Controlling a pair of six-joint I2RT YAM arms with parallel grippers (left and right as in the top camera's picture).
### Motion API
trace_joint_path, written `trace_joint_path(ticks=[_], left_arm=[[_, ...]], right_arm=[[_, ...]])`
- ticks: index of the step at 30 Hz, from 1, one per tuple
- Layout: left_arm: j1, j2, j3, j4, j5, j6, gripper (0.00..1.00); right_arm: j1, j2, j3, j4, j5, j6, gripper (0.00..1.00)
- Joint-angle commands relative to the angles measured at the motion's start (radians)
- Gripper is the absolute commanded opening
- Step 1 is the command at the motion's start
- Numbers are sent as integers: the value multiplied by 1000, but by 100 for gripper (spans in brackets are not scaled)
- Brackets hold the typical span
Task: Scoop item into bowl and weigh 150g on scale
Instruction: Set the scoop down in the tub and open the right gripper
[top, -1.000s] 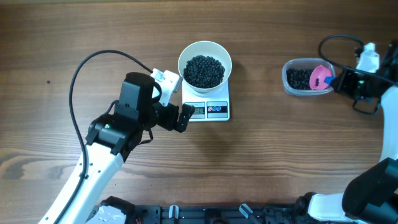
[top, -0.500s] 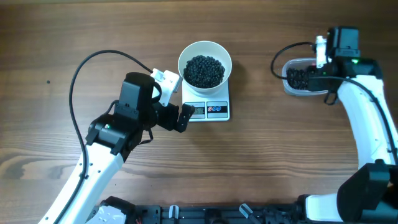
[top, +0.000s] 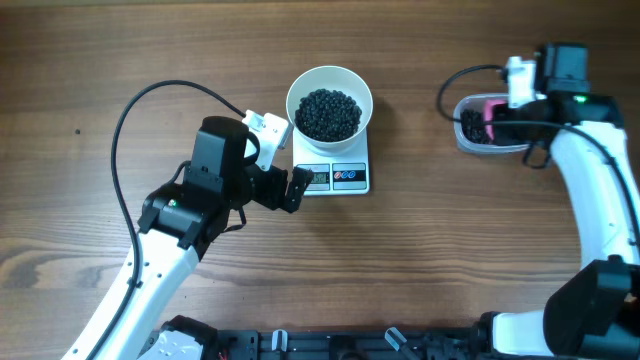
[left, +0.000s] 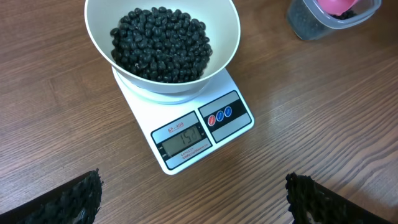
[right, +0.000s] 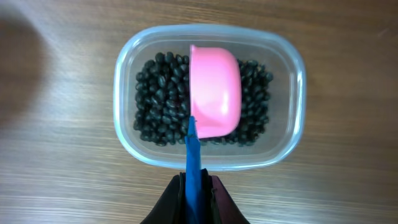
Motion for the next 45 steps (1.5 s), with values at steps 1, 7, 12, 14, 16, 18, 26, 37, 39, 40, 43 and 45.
trace_joint_path(ticks=[1, 7, 12, 14, 16, 18, 26, 37, 39, 40, 43, 45], left_arm=[[-3, 3, 13, 3, -6, 20, 100], [-3, 3, 13, 0, -6, 20, 100], [-3, 3, 13, 0, -6, 20, 100], [-4, 3, 13, 0, -6, 20, 100], [-3, 3, 13, 0, -6, 19, 100], [-4, 3, 13, 0, -6, 20, 100], [-4, 3, 13, 0, -6, 20, 100], [-4, 3, 13, 0, -6, 20, 100], [-3, 3, 13, 0, -6, 20, 100], [-4, 3, 13, 0, -6, 20, 100], [-4, 3, 13, 0, -6, 20, 100], [-3, 3, 13, 0, -6, 19, 100]], right_arm=[[-148, -26, 9, -2, -296, 63, 4], [-302, 9, 8, -11, -476, 238, 5], [-304, 68, 8, -14, -476, 316, 9], [-304, 76, 8, -18, -475, 334, 13], [-304, 76, 8, -18, -474, 333, 13], [-304, 76, 8, -40, -418, 334, 43], [-304, 76, 8, -166, -45, 333, 100], [-303, -181, 8, -163, -40, 330, 100], [-294, -267, 8, -142, -40, 329, 100], [-286, -301, 8, -142, -40, 320, 100], [-275, -385, 8, -125, -40, 304, 100], [-275, -428, 8, -95, -45, 278, 100]])
